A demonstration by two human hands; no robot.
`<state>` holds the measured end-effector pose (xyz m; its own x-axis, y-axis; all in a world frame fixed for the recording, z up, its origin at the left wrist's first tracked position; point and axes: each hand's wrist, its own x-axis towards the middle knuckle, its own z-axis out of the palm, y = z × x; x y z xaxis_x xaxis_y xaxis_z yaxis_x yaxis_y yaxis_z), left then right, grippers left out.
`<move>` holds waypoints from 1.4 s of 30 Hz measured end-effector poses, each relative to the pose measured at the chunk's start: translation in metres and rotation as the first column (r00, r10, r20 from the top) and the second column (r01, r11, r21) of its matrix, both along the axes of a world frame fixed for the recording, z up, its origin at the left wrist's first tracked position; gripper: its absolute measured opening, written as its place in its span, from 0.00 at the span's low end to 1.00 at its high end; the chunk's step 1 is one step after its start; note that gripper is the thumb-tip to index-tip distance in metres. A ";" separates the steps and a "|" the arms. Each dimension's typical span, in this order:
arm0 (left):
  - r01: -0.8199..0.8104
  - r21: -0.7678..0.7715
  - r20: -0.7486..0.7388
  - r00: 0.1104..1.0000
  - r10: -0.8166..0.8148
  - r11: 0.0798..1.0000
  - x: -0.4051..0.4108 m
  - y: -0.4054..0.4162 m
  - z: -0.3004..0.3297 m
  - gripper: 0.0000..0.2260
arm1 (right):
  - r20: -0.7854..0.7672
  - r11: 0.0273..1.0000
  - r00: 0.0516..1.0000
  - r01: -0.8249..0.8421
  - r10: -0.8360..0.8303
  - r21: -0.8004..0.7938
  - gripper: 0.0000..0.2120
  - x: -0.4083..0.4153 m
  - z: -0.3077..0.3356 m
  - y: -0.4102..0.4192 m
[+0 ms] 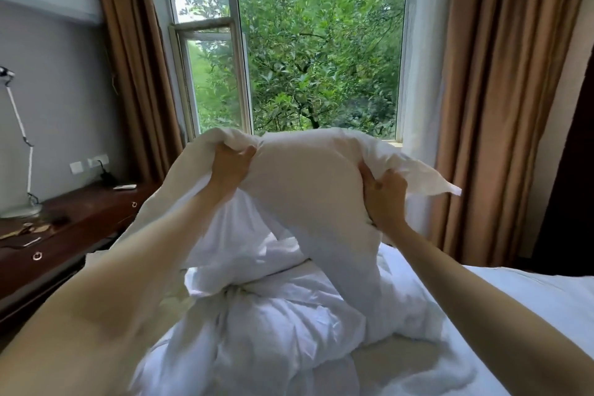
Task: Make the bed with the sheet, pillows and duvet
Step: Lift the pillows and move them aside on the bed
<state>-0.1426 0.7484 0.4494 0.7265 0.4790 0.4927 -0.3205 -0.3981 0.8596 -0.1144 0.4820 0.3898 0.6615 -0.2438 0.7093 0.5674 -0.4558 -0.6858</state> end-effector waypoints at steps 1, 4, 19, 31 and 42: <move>-0.002 0.006 0.004 1.000 0.002 1.000 0.004 0.013 0.005 0.25 | 0.010 1.000 1.000 0.009 -0.009 0.001 0.27 0.004 0.004 0.012; -0.018 0.016 0.021 1.000 0.018 1.000 0.011 0.035 0.025 0.21 | 0.034 0.999 0.999 0.043 -0.042 -0.016 0.27 0.017 0.022 0.039; 0.070 0.003 0.104 0.992 -0.070 0.998 0.063 0.080 0.093 0.13 | 0.045 0.989 0.994 0.099 -0.104 0.107 0.28 0.056 0.073 0.097; -0.082 -0.346 -0.256 0.967 -0.010 0.935 0.114 0.183 -0.145 0.20 | -0.434 0.975 0.892 0.026 -0.123 -0.223 0.25 0.097 -0.090 0.178; -0.274 -0.465 -0.566 0.823 -0.045 0.842 0.031 0.160 -0.296 0.24 | -0.704 0.889 0.696 -0.219 -0.146 -0.401 0.20 0.053 -0.200 0.164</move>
